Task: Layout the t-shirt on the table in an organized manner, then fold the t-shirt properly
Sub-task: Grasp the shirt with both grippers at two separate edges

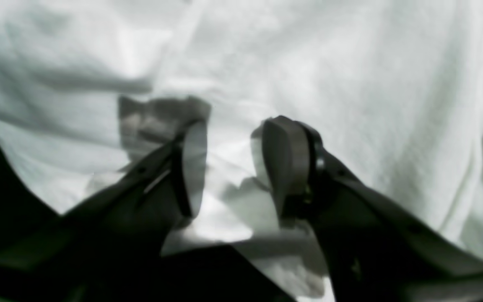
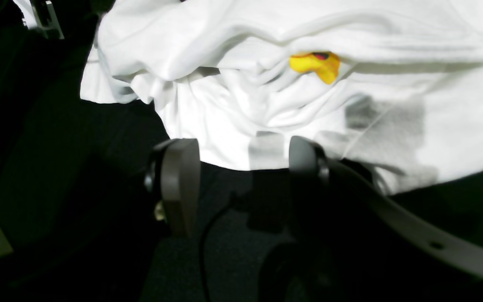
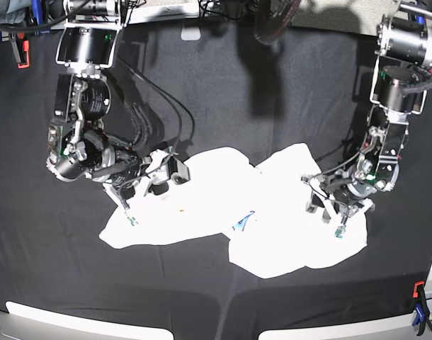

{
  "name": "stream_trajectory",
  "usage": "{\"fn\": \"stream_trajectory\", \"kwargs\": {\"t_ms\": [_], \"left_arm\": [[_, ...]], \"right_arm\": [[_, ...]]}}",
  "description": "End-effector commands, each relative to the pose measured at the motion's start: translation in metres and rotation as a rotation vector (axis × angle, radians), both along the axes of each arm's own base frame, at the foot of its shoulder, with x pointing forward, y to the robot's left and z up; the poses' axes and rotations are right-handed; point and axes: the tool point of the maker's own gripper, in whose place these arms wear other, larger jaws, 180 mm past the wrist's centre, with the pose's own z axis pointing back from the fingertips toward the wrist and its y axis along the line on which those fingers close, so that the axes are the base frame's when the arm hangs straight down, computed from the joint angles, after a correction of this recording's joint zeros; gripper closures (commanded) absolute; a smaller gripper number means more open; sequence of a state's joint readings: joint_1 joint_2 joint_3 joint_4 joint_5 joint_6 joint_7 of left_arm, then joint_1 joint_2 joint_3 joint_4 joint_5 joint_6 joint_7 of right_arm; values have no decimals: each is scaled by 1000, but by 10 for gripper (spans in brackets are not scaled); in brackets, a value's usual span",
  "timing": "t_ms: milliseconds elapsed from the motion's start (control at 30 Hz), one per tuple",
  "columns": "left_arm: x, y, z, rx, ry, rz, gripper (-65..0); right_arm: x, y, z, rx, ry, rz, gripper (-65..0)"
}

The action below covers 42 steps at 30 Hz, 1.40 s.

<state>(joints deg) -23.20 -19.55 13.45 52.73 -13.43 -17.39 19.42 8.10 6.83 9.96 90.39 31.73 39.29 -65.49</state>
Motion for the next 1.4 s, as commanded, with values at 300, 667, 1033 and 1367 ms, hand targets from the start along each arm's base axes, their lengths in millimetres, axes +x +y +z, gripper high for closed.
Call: {"fn": "stream_trajectory", "kwargs": {"t_ms": [300,667,1033,1367], "left_arm": [[44,43,47,142,-175,172,-246],[35,-9,50,-53,-34,-62,-243],[37,-4,49,1,-40,-68,0],[30,12,58,99,20,-84,0]], "right_arm": [[10,2,18,22,-64,10,-331],[10,2,18,20,-60,11,-331],[10,2,18,20,-61,11,-331],[11,2,19,24,-67,9,-331]]}}
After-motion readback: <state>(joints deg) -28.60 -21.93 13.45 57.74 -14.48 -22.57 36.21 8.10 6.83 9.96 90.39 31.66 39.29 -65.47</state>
